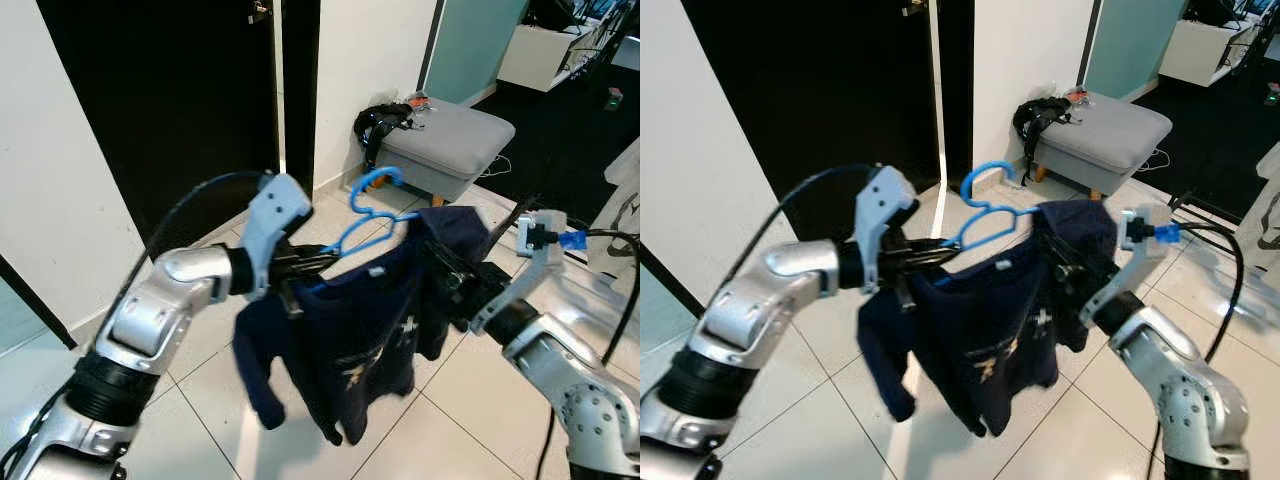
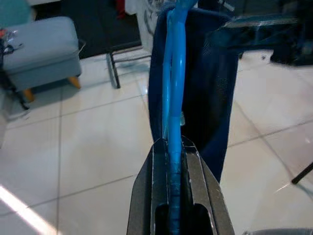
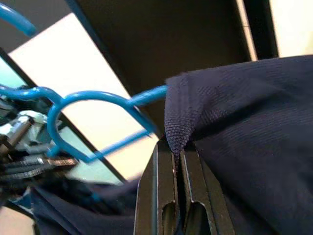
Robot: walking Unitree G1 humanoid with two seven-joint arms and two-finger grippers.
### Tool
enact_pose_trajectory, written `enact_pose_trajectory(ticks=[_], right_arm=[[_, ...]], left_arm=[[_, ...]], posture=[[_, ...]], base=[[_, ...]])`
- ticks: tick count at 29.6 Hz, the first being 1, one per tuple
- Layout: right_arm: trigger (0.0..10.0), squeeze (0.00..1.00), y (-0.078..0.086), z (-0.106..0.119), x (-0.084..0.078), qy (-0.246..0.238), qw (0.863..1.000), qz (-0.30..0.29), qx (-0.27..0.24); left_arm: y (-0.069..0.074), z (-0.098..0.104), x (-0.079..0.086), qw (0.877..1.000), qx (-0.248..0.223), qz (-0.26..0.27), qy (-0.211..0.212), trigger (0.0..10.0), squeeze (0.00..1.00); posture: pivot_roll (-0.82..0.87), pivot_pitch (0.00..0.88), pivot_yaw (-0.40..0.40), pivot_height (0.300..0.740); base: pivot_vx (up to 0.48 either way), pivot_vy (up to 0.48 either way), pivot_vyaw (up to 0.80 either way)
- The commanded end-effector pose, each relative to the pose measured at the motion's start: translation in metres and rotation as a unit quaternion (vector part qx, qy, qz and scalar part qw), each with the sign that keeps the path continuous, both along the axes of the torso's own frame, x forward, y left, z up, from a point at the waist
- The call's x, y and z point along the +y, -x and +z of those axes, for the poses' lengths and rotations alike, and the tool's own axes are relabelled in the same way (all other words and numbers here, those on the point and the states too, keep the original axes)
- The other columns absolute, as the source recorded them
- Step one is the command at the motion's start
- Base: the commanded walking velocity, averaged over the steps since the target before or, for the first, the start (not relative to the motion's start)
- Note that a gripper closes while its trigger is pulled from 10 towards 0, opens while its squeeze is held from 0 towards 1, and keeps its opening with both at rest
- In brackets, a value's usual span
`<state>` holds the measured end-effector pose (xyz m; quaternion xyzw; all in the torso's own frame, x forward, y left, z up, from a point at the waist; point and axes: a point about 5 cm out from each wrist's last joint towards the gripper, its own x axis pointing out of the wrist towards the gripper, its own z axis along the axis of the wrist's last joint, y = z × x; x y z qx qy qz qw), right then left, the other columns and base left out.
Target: Hang hanger
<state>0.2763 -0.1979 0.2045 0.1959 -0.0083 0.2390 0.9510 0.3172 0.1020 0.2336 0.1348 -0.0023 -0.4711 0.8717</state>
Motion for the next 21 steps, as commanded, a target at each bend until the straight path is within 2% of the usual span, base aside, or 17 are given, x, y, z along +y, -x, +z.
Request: enact_pose_trajectory(ticks=[1, 2, 5, 9, 11, 12, 13, 14, 16, 19, 20, 21], right_arm=[[10.0, 1.0, -0.003, -0.002, -0.016, 0.011, 0.999, -0.045, 0.002], [10.0, 1.0, -0.003, -0.002, -0.016, 0.011, 0.999, -0.045, 0.002], [10.0, 1.0, -0.002, -0.008, -0.042, 0.016, 0.994, -0.11, 0.01], [10.0, 1.0, 0.001, -0.008, -0.05, 0.008, 0.992, -0.128, 0.007], [10.0, 1.0, 0.002, -0.013, -0.064, -0.001, 0.984, -0.176, 0.01], [10.0, 1.0, 0.002, -0.013, -0.064, -0.001, 0.984, -0.176, 0.01], [10.0, 1.0, 0.004, -0.017, -0.07, -0.01, 0.981, -0.195, 0.012], [10.0, 1.0, 0.004, -0.017, -0.07, -0.01, 0.981, -0.195, 0.012], [10.0, 1.0, 0.009, -0.026, -0.079, -0.023, 0.975, -0.219, 0.02], [10.0, 1.0, 0.011, -0.035, -0.082, -0.028, 0.974, -0.222, 0.036], [10.0, 0.06, 0.014, -0.047, -0.087, -0.029, 0.97, -0.234, 0.057], [10.0, 0.06, 0.014, -0.047, -0.087, -0.029, 0.97, -0.234, 0.057]], left_arm=[[-0.001, 0.001, 0.007, 1.0, -0.011, 0.007, -0.01, 10.0, 0.0], [-0.001, 0.001, 0.007, 1.0, -0.011, 0.007, -0.01, 10.0, 0.0], [0.0, -0.015, 0.015, 1.0, 0.016, 0.019, -0.01, 10.0, 0.0], [0.001, -0.024, 0.02, 0.999, 0.033, 0.031, -0.008, 10.0, 0.0], [0.001, -0.036, 0.026, 0.996, 0.061, 0.061, 0.025, 10.0, 0.0], [0.001, -0.036, 0.026, 0.996, 0.061, 0.061, 0.025, 10.0, 0.0], [0.002, -0.043, 0.028, 0.994, 0.073, 0.074, 0.039, 10.0, 0.0], [0.002, -0.043, 0.028, 0.994, 0.073, 0.074, 0.039, 10.0, 0.0], [0.004, -0.061, 0.034, 0.989, 0.091, 0.103, 0.047, 10.0, 0.0], [0.004, -0.071, 0.04, 0.985, 0.102, 0.124, 0.061, 10.0, 0.0], [0.004, -0.081, 0.045, 0.979, 0.107, 0.147, 0.09, 10.0, 0.0], [0.004, -0.081, 0.045, 0.979, 0.107, 0.147, 0.09, 10.0, 0.0]], posture=[[-0.1, 0.085, -0.016, 0.74], [-0.1, 0.085, -0.016, 0.74], [-0.09, 0.089, -0.016, 0.74], [-0.1, 0.09, -0.016, 0.74], [-0.09, 0.092, -0.016, 0.74], [-0.09, 0.092, -0.016, 0.74], [-0.09, 0.093, -0.018, 0.74], [-0.09, 0.093, -0.018, 0.74], [-0.09, 0.094, -0.02, 0.74], [-0.09, 0.092, -0.02, 0.74], [-0.09, 0.093, -0.02, 0.74], [-0.09, 0.093, -0.02, 0.74]], base=[[0.0, 0.0, 0.0], [0.0, 0.0, 0.0], [0.0, 0.0, 0.0], [0.0, 0.0, 0.0], [0.0, 0.0, 0.0], [0.0, 0.0, 0.0], [0.0, 0.0, 0.0], [0.0, 0.0, 0.0], [0.0, 0.0, 0.0], [0.0, 0.0, 0.0], [0.0, 0.0, 0.0], [0.0, 0.0, 0.0]])
